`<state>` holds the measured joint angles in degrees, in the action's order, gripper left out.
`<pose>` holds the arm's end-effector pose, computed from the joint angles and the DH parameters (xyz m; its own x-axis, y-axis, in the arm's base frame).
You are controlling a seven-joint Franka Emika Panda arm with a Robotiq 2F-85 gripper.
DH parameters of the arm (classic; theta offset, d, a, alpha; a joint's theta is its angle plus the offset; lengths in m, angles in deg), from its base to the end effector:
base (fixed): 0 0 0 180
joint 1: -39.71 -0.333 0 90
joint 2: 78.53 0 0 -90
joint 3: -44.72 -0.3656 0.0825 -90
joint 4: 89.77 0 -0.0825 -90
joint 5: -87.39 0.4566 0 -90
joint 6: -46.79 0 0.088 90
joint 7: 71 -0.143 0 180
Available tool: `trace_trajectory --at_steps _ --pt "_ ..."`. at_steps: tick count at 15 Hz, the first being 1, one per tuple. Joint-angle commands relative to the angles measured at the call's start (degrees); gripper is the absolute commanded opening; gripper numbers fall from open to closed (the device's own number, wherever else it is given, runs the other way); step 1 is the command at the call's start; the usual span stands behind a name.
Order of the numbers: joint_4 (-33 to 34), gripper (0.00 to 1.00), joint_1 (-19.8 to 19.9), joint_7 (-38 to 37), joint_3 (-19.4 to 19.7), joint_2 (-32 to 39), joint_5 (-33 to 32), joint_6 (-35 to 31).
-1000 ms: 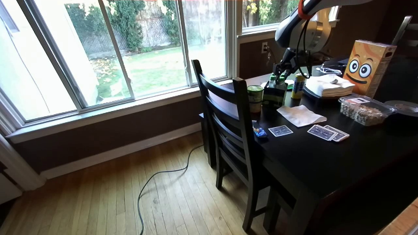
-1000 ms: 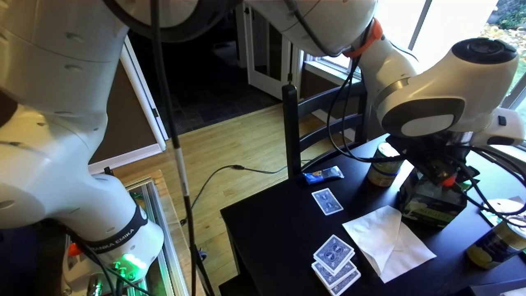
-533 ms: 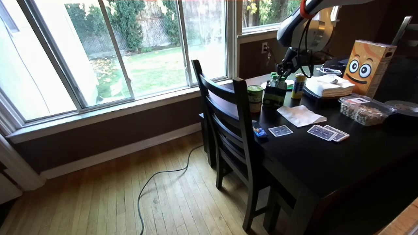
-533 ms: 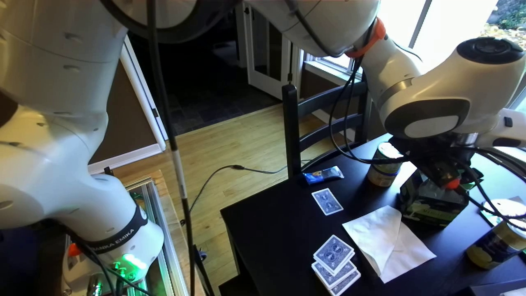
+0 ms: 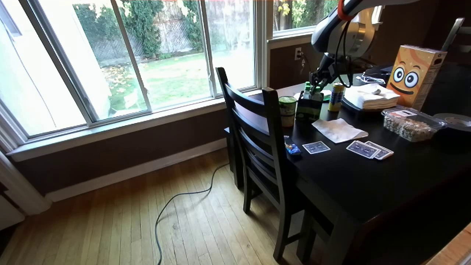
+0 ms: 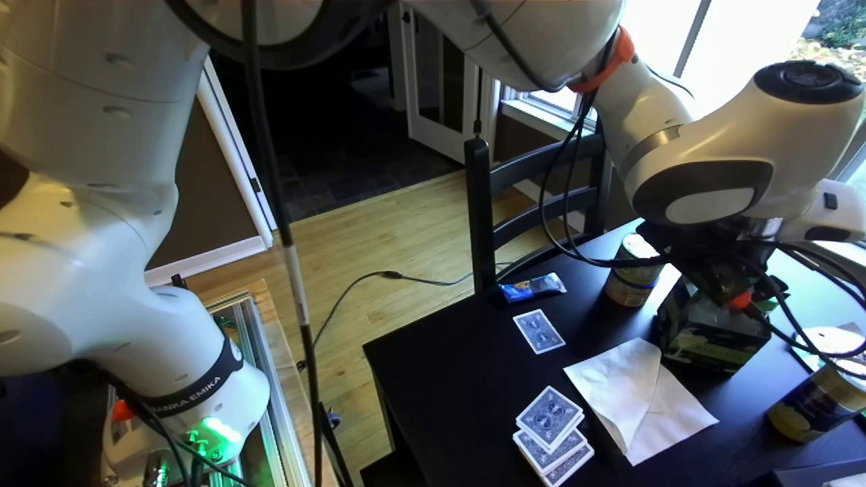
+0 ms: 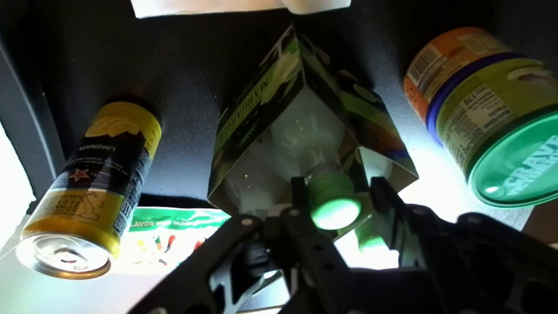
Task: Put a bottle on the cans
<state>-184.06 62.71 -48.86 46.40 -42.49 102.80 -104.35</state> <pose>0.7420 -0.3400 0.2451 0.8942 -0.2354 0.3808 -0.2360 -0.9707 -0.0458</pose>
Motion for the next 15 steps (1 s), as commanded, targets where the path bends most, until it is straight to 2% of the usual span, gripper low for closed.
trace_trajectory --at_steps 1,2,5,7,9,12,15 --pt "-0.63 0.56 0.3 -0.52 0.13 -1.2 -2.38 3.62" --pt "-0.37 0.56 0.25 -0.69 0.49 -1.13 -2.74 4.06" --pt "-0.04 0.46 0.67 -0.65 1.05 -1.19 -3.08 4.17" --pt "0.08 0.44 0.91 -0.63 1.24 -1.33 -3.04 4.42" --pt "0.2 0.45 1.32 -0.46 0.82 -1.35 -2.32 4.27" --pt "0.54 0.54 1.62 0.15 -0.07 -0.9 -1.72 4.16" --pt "0.84 0.52 1.93 0.61 -1.13 -0.47 -0.86 2.89"
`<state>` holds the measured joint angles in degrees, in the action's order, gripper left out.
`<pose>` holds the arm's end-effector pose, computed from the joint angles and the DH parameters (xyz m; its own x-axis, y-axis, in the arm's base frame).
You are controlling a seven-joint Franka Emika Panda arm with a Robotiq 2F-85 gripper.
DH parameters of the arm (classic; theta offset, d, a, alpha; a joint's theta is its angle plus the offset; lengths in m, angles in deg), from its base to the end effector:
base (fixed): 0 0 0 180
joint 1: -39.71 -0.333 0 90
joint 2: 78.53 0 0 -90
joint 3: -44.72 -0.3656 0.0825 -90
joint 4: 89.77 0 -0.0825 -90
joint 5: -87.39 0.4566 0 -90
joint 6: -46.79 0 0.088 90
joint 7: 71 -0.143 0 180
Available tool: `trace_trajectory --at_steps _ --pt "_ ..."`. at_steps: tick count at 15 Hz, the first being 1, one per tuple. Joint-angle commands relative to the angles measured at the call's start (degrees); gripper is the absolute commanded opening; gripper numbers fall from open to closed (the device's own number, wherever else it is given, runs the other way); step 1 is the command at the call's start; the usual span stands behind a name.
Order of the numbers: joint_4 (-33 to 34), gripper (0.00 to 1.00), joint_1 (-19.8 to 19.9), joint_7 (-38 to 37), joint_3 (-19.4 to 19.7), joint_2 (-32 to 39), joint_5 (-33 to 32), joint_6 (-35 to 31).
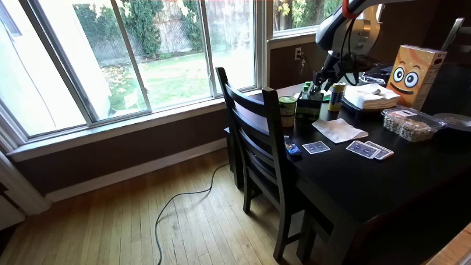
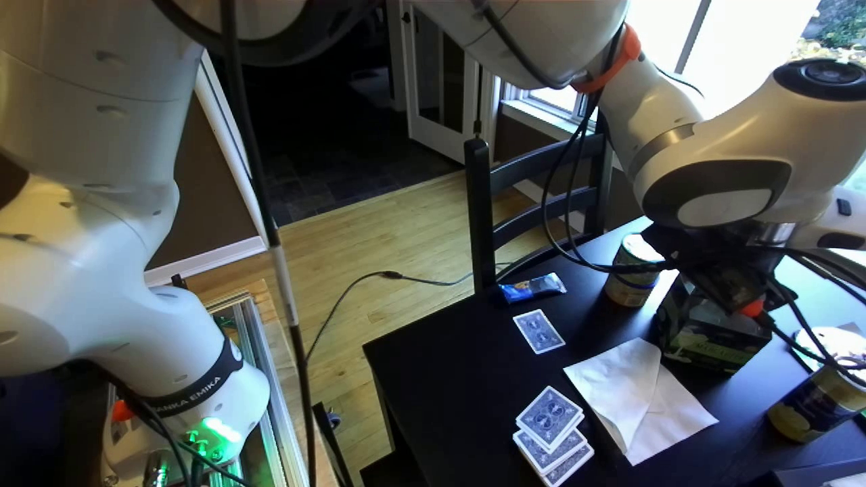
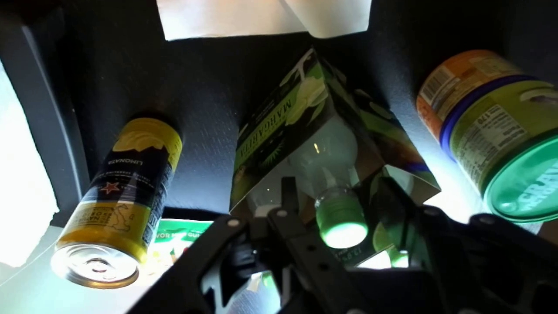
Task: Put a bottle on the cans
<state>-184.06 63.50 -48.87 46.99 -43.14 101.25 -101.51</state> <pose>0.7314 -0.3531 0.2481 0.9100 -0.2317 0.3437 -0.2341 -0.9716 -0.0352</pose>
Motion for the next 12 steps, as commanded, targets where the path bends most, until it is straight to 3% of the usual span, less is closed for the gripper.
trace_trajectory --at_steps 1,4,10,12 --pt "0.96 0.53 1.38 0.8 -2.2 0.28 1.14 -0.13" --pt "1.02 0.46 1.13 0.63 -2.12 0.66 0.59 -1.4" --pt "1.04 0.43 1.33 0.63 -2.18 0.93 0.56 -2.88" --pt "0.95 0.35 1.29 0.53 -2.17 1.21 0.42 -4.33"
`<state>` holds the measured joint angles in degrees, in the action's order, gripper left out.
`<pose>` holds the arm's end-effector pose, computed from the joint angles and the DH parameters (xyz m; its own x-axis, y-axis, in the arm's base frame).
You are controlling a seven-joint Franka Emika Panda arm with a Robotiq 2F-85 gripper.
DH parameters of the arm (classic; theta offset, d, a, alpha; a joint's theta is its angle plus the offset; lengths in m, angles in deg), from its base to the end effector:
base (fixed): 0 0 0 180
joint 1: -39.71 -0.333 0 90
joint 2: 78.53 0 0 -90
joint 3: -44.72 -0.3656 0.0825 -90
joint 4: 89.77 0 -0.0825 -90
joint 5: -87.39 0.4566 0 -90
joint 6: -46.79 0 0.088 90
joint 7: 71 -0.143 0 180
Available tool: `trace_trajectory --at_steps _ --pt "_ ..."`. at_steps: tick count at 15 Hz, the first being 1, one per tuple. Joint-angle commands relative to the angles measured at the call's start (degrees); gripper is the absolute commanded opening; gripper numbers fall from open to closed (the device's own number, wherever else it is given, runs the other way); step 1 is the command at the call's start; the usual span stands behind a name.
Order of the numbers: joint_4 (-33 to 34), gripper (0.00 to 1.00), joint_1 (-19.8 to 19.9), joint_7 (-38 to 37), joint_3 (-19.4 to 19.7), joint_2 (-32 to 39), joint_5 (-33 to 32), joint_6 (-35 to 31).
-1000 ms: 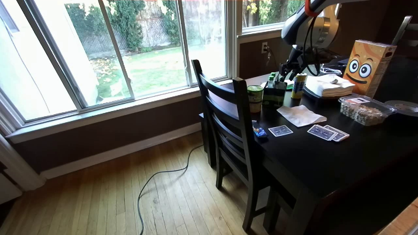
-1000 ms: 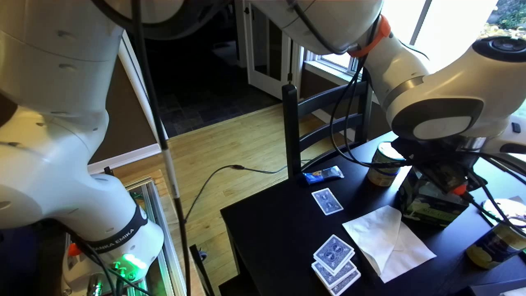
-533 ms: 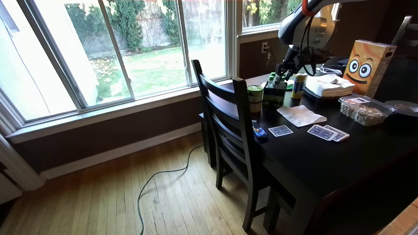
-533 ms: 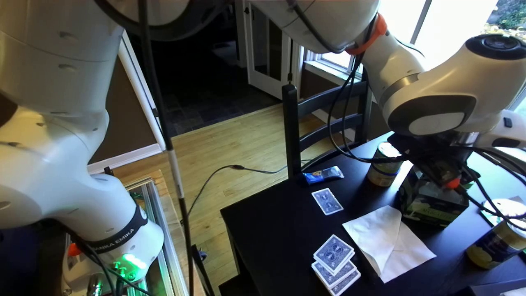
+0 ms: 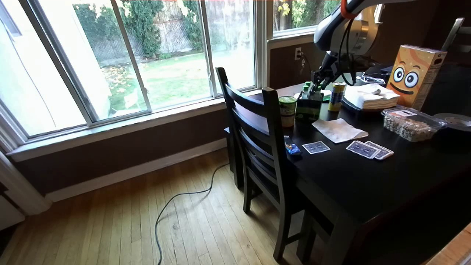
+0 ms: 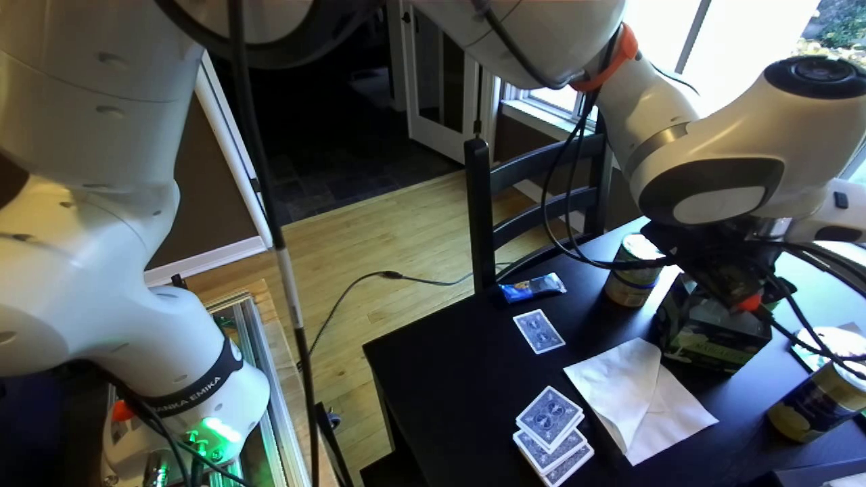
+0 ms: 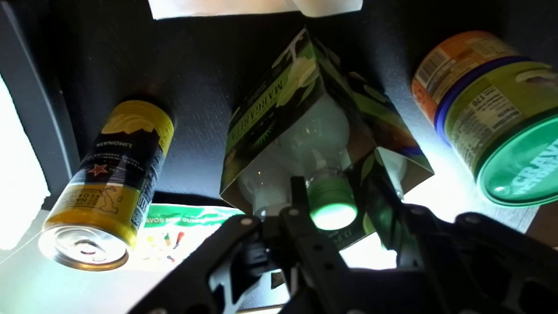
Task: Put a bottle on the cans
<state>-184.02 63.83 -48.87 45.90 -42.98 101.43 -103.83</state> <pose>0.7382 -0.3483 0.2512 0.8970 -0.2275 0.3790 -0.2319 -0.9721 -0.0346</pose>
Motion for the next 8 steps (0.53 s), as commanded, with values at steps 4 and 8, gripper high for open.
trace_trajectory --at_steps 4,8 --pt "0.74 0.17 0.86 0.33 -1.16 1.67 -0.11 -4.19" --pt "-2.16 0.07 -0.1 -1.66 -0.03 -1.71 -0.96 -4.58"
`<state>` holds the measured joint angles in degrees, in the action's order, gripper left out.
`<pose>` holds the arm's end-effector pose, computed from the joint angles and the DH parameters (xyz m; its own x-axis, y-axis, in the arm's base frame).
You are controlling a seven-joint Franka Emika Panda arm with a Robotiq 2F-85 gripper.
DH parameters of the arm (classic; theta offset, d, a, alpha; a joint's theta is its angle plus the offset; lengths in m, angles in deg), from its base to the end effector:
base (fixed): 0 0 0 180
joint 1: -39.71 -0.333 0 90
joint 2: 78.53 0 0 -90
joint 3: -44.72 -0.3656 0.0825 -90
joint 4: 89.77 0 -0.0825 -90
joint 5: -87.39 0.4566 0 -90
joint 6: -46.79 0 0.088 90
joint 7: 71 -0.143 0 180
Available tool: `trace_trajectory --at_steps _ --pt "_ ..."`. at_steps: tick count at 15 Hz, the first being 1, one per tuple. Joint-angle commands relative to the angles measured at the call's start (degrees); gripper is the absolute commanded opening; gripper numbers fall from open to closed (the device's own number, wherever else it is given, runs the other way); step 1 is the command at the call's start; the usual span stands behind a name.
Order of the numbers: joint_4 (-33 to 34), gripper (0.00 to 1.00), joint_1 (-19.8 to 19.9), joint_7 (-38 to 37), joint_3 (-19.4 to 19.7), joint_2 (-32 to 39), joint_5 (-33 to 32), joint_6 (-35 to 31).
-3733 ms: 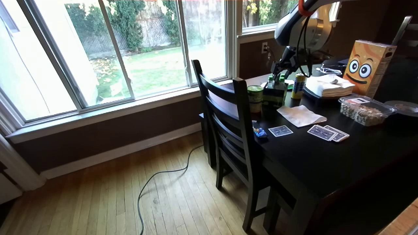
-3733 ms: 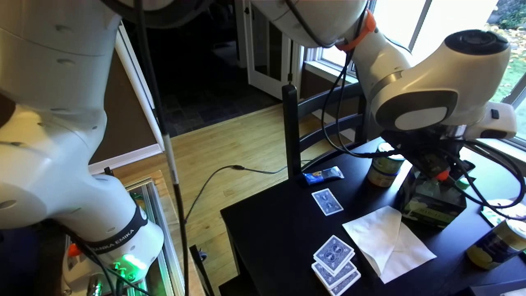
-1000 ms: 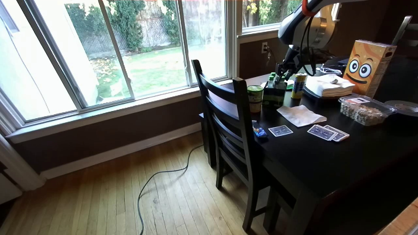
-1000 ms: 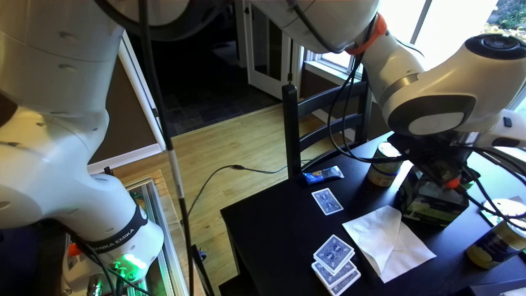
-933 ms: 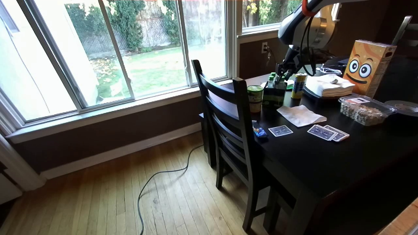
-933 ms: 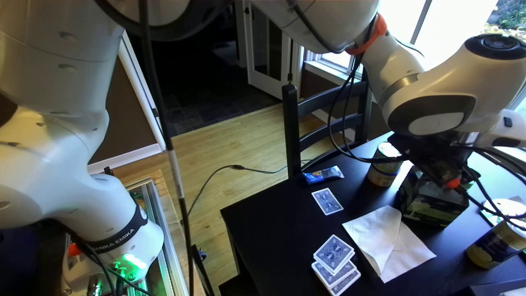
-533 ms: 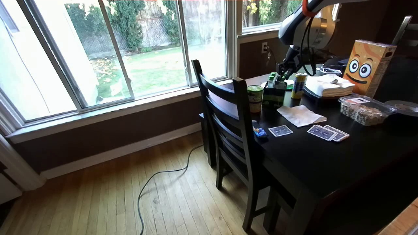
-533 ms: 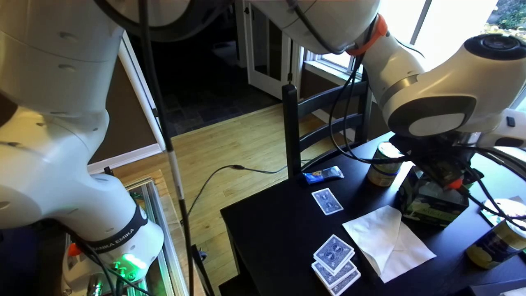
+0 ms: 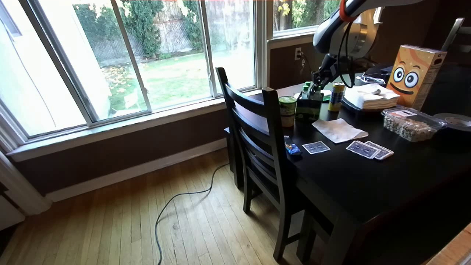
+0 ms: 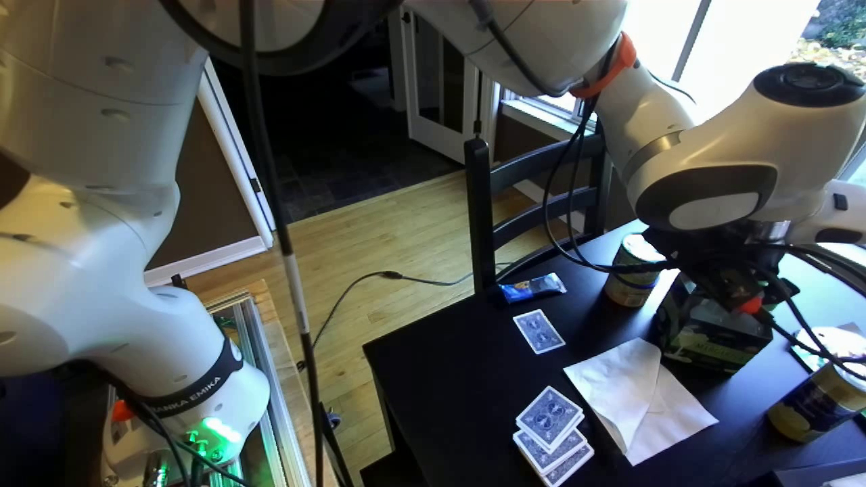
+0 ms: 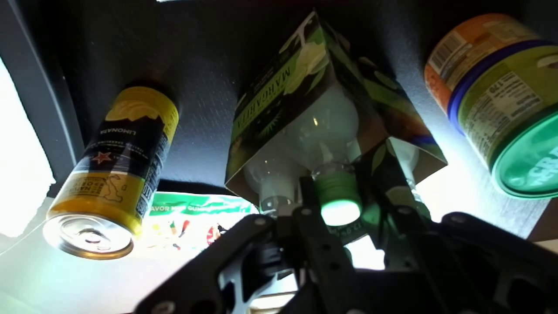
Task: Put a bottle on the cans
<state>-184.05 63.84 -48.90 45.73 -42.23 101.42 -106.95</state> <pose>0.7417 -0.3502 0.2473 0.8824 -0.2252 0.4132 -0.2385 -0.9709 -0.0200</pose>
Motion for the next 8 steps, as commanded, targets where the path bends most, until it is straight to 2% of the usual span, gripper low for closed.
trace_trajectory --at_steps 1,6,8 --pt "-3.5 0.07 0.09 -1.45 -0.13 -4.37 -0.7 -0.93" --pt "-13.61 0.07 -1.73 -4.51 2.31 -17.79 -1.53 2.2" --pt "-18.0 0.07 -4.0 -7.55 5.06 -23.09 -4.49 4.62"
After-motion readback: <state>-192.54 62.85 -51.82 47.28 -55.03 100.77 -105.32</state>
